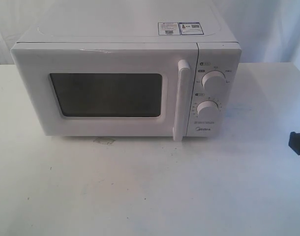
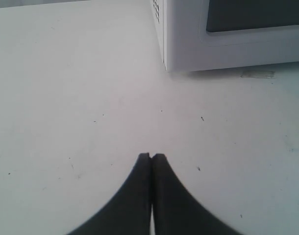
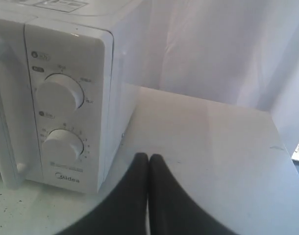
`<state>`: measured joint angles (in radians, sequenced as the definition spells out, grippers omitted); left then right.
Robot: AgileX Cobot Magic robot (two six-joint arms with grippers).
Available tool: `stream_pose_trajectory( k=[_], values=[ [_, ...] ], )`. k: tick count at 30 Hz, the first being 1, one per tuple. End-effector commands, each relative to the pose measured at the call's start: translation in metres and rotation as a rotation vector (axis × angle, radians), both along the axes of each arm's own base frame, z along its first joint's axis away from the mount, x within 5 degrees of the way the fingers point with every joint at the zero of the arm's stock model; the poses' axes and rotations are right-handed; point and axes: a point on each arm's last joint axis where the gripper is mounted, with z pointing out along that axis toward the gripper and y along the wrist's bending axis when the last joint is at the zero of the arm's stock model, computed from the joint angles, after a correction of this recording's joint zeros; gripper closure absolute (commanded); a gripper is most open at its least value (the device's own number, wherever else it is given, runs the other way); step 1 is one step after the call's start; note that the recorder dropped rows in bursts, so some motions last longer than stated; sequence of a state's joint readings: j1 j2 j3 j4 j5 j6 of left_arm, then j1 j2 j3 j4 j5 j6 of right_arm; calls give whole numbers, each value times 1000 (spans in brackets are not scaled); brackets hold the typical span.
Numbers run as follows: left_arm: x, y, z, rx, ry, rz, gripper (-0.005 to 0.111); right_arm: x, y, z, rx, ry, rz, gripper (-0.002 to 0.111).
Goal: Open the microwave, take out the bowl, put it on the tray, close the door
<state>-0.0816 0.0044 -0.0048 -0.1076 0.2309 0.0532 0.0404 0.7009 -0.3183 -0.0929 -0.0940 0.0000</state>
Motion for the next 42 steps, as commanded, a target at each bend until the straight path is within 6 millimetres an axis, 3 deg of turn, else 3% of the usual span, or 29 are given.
stream_pose_trajectory(
  k=[1, 10, 13, 16, 17, 19, 20, 21, 25, 31, 36, 42],
  values=[
    [0, 0, -1, -7, 1, 0, 107, 9, 2, 7, 1, -89, 16, 108],
    [0, 0, -1, -7, 1, 0, 107, 12, 2, 15, 27, -179, 17, 108],
    [0, 0, -1, -7, 1, 0, 107, 24, 3, 10, 36, -188, 22, 108],
    [0, 0, -1, -7, 1, 0, 107, 43, 8, 4, 294, -222, 42, 108],
    [0, 0, -1, -7, 1, 0, 107, 46, 12, 1, 312, -219, 84, 108],
    [0, 0, -1, -7, 1, 0, 107, 54, 34, -5, 176, -196, 345, 108],
    [0, 0, -1, -7, 1, 0, 107, 56, 51, -6, 134, -177, 556, 108],
    [0, 0, -1, -7, 1, 0, 107, 60, 59, -3, 176, -144, 652, 108],
    [0, 0, -1, -7, 1, 0, 107, 82, 69, -6, 150, 115, 811, 108],
    [0, 0, -1, -7, 1, 0, 107, 117, 60, 6, 94, 165, 816, 108],
    [0, 0, -1, -7, 1, 0, 107, 121, 52, -1, -1, 205, 927, 108],
    [0, 0, -1, -7, 1, 0, 107, 135, 41, -9, 2, 199, 814, 108]
  ],
)
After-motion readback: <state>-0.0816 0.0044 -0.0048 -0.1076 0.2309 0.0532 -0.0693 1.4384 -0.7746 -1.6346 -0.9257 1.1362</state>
